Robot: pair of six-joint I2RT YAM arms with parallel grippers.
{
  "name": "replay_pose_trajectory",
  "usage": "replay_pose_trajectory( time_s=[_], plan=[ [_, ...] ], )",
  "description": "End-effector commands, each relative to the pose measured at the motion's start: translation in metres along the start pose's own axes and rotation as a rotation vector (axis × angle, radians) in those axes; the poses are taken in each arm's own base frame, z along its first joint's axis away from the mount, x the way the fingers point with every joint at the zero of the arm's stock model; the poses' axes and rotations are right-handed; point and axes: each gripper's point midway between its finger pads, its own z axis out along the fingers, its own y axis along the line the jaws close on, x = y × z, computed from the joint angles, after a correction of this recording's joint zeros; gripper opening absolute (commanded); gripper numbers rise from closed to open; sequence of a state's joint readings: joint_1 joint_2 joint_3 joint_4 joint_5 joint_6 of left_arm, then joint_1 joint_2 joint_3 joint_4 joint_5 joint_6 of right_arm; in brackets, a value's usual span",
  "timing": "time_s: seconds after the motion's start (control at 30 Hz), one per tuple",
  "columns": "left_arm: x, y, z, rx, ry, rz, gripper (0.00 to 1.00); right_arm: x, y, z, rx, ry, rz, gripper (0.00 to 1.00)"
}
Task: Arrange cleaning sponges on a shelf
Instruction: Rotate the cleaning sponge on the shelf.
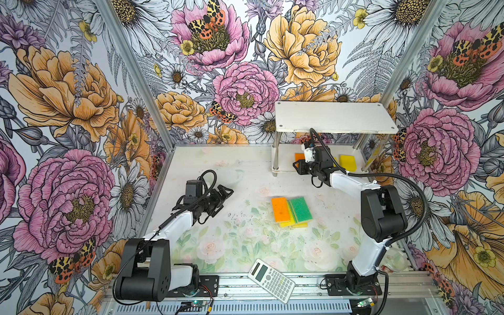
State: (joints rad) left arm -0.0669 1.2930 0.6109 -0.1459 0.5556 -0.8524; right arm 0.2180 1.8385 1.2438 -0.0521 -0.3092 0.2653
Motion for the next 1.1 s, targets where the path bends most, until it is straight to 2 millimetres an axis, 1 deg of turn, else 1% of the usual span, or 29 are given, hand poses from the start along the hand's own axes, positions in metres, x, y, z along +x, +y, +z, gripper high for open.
replay_pose_trajectory(
  time_s=[0.0, 0.23, 0.43, 0.63, 0.8, 0.9, 1.07],
  plan=[
    [-0.003, 0.0, -0.003, 0.005, -0.017, 0.03, 0.99, -0.007, 0.007, 0.01, -0.033, -0.018, 0.014, 0.34],
    [-0.003, 0.002, -0.002, 0.001, -0.018, 0.027, 0.99, 0.001, -0.004, 0.021, 0.0, 0.004, 0.033, 0.34],
    [-0.003, 0.005, -0.001, -0.004, -0.013, 0.024, 0.99, -0.001, -0.015, 0.02, 0.049, -0.001, 0.032, 0.34],
    [-0.003, 0.004, -0.001, -0.002, -0.014, 0.024, 0.99, -0.004, -0.02, 0.015, 0.073, -0.009, 0.025, 0.33],
    [-0.003, 0.004, -0.001, -0.001, -0.013, 0.025, 0.99, -0.006, -0.02, 0.011, 0.078, -0.011, 0.013, 0.34],
    [-0.003, 0.005, 0.0, -0.003, -0.014, 0.023, 0.99, -0.007, -0.017, 0.009, 0.063, -0.011, 0.003, 0.34],
    [-0.002, 0.004, -0.001, -0.001, -0.013, 0.025, 0.99, -0.008, -0.005, 0.001, 0.009, -0.018, -0.008, 0.36]
  ],
)
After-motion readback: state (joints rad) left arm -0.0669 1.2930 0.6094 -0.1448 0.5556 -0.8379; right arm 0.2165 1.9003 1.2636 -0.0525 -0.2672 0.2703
